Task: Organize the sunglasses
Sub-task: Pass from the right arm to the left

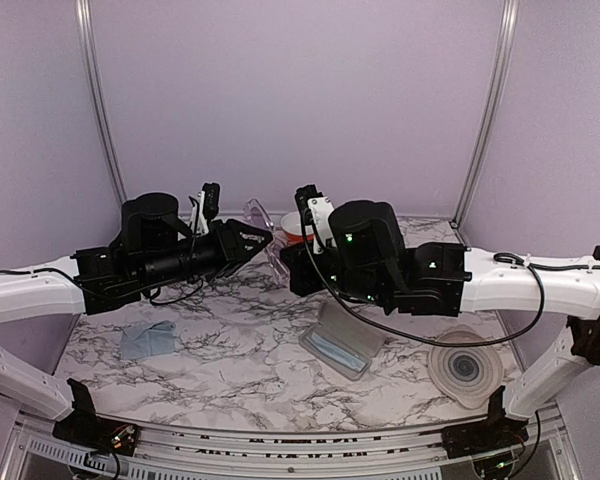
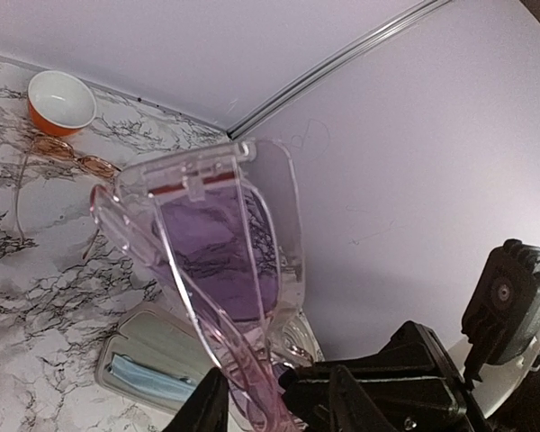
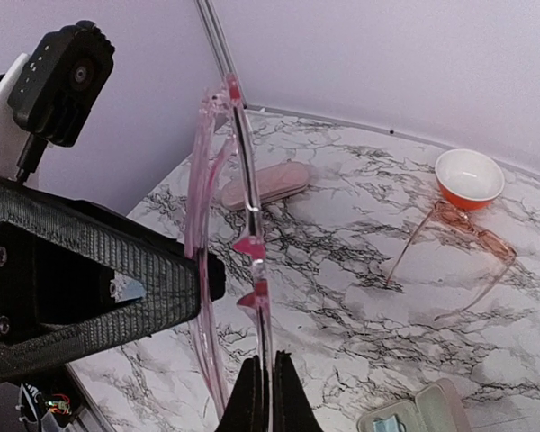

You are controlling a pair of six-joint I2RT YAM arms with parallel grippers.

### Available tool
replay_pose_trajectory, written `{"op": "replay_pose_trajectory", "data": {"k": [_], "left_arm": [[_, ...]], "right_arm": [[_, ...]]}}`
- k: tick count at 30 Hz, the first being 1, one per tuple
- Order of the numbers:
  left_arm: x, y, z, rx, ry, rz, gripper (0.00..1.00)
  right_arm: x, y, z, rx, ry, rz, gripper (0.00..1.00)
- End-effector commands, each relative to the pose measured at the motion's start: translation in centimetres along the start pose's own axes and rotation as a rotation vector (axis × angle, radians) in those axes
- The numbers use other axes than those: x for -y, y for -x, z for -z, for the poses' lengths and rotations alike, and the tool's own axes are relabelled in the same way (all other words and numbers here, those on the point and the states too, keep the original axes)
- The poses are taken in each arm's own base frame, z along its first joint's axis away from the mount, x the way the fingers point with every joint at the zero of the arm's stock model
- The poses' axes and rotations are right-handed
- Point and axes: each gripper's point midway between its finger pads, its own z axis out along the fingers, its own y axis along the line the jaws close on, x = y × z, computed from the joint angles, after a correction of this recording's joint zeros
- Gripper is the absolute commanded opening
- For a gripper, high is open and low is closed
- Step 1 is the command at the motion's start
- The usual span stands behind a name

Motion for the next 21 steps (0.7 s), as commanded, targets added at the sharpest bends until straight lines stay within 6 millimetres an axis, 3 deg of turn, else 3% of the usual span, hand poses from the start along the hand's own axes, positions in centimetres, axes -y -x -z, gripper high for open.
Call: {"op": "replay_pose_trajectory", "data": {"k": [1,21], "left_arm": [[-0.29,0.09,-0.37,0.02,0.002,0.005,0.38],[-0.29,0.88,-0.66,0.064,0.003,0.009,0.28]], "right_arm": [[-0.63,1.84,0.89,0.053,0.037,-0.04,0.0],[-0.92,1.27,0.64,0.043,0.059,-0.057,0.0]]}}
